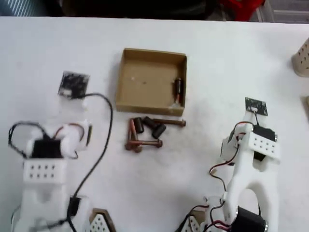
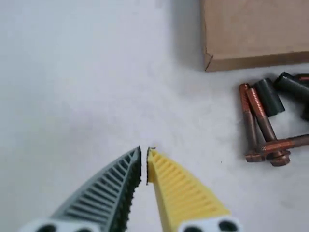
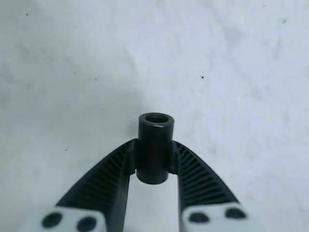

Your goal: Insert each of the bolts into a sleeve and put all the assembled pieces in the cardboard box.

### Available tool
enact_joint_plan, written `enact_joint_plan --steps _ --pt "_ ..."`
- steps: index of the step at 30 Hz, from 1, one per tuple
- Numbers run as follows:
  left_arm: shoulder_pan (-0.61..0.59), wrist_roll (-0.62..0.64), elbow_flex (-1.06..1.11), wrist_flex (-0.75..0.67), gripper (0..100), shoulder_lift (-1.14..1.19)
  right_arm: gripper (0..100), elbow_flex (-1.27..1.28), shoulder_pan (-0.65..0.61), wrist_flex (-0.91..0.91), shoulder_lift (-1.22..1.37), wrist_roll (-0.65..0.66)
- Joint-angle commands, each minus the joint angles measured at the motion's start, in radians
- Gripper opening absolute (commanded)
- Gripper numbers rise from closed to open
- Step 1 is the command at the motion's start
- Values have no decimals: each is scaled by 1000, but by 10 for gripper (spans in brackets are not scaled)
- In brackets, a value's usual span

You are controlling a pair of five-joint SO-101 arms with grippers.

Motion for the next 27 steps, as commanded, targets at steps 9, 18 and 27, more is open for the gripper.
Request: enact_joint_plan --steps 9,18,27 --pt "435 -405 -218 14 59 263 17 49 102 -101 -28 14" --pt "661 -450 -221 -21 228 294 17 94 174 -163 -28 87" --pt "670 -528 -365 -41 199 642 17 127 173 -208 -28 147"
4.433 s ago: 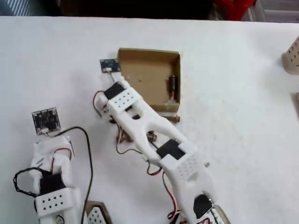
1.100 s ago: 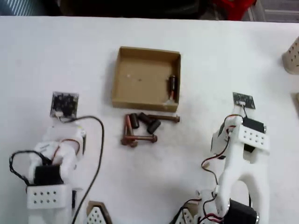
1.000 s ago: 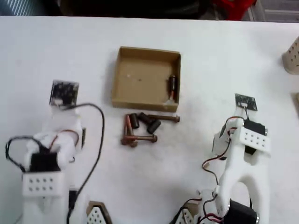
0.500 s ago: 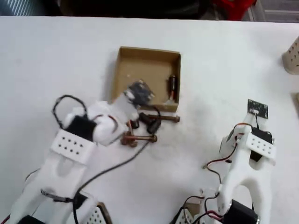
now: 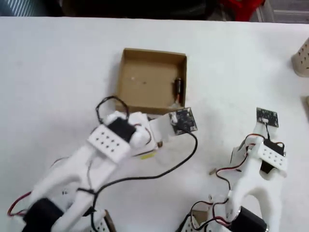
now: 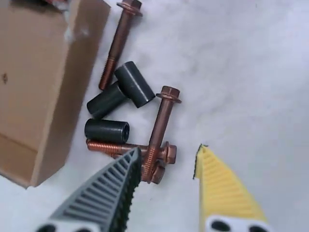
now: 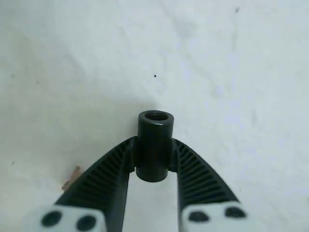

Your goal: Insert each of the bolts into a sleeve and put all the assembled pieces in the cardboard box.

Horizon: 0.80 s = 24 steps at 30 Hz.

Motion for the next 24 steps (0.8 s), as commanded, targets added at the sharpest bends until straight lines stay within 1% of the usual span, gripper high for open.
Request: enact_joint_plan --steps 1,8,14,18,24 --pt "12 -26 -140 -25 199 147 17 -6 7 -12 -28 15" --pt "13 -29 -215 -34 199 318 17 -6 7 -12 -28 15" --pt "15 -29 -215 -117 200 424 17 -6 8 -12 -28 20" --pt "15 -29 -215 -152 201 455 17 -5 8 -10 -28 103" --pt "15 -29 -215 -201 200 533 17 -5 7 -8 -28 114"
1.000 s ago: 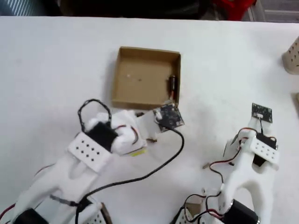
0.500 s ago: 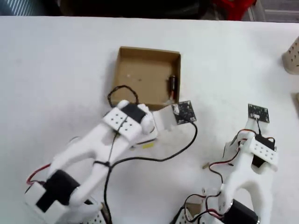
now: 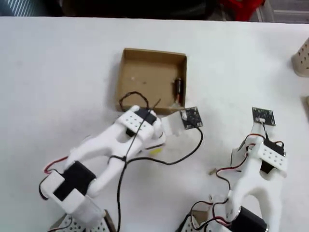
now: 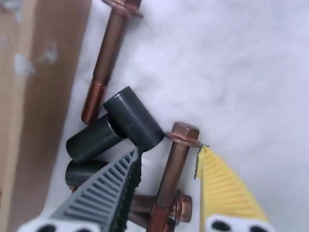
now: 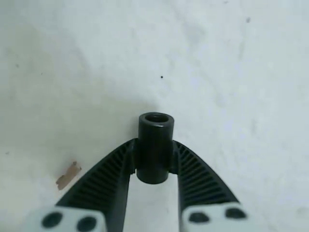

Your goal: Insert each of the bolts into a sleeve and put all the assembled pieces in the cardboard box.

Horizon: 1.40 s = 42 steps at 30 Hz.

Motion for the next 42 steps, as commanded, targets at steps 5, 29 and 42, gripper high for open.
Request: enact_joint_plan --steps 5,29,42 --pt "13 0 -121 15 199 102 17 -5 7 -8 -28 14" --pt "93 198 -227 221 24 -21 17 14 4 -36 -28 12" --pt "-280 453 -224 258 27 -240 17 14 4 -36 -28 8"
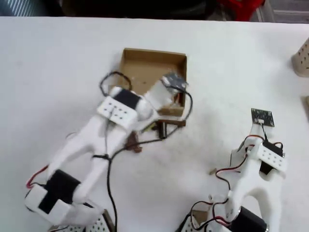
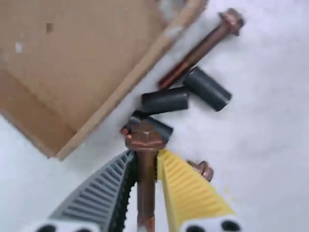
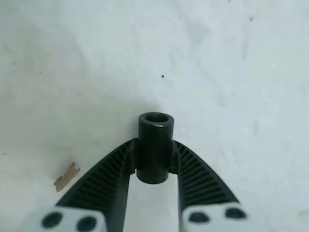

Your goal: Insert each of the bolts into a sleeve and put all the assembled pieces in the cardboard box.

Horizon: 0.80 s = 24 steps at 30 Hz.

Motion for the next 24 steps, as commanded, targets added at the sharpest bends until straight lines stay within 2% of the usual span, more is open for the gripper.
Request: enact_joint_plan --steps 1,6,9,13,21,24 --pt "-174 97 -52 51 27 -79 17 -6 4 -12 -28 5" --pt "-363 169 8 66 32 -84 17 -5 4 -12 -28 9" --pt "-430 181 95 18 119 -84 17 -5 4 -12 -28 11" --pt "-466 273 207 -51 229 -84 17 -5 4 -12 -28 11" --pt "-466 281 250 -107 203 -79 17 -5 4 -12 -28 11" --pt "-466 230 253 -104 201 -81 17 -5 4 -12 -28 11"
